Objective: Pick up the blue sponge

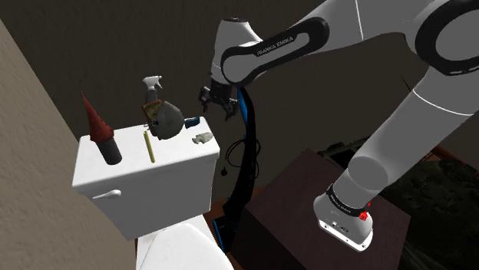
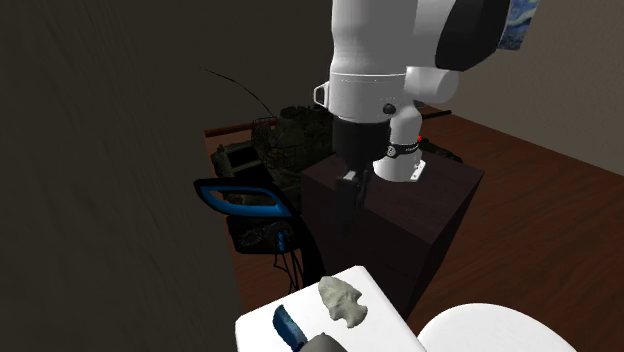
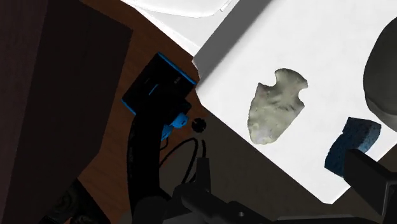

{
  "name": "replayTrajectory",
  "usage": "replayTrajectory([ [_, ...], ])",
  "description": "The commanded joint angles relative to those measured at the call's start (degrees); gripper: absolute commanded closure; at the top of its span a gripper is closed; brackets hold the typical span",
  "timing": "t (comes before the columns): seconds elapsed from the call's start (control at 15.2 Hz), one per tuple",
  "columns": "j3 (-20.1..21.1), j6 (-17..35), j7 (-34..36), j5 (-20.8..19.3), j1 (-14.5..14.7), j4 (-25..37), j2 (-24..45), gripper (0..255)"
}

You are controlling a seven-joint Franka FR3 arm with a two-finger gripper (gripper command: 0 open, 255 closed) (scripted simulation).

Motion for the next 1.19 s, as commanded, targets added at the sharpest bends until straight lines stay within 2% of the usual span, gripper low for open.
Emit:
replayTrajectory([
  [0.0,-0.01,2.14,5.85,-2.91,0.00,3.22,5.03,0],
  [0.33,-2.79,6.07,18.42,-9.10,2.27,11.40,16.27,0],
  [0.66,-7.10,8.34,28.45,-12.61,5.46,20.98,26.56,0],
  [0.73,-7.80,8.58,29.81,-12.90,5.94,22.62,28.13,0],
  [1.12,-8.79,11.96,30.47,-14.10,6.67,22.08,31.03,0],
])
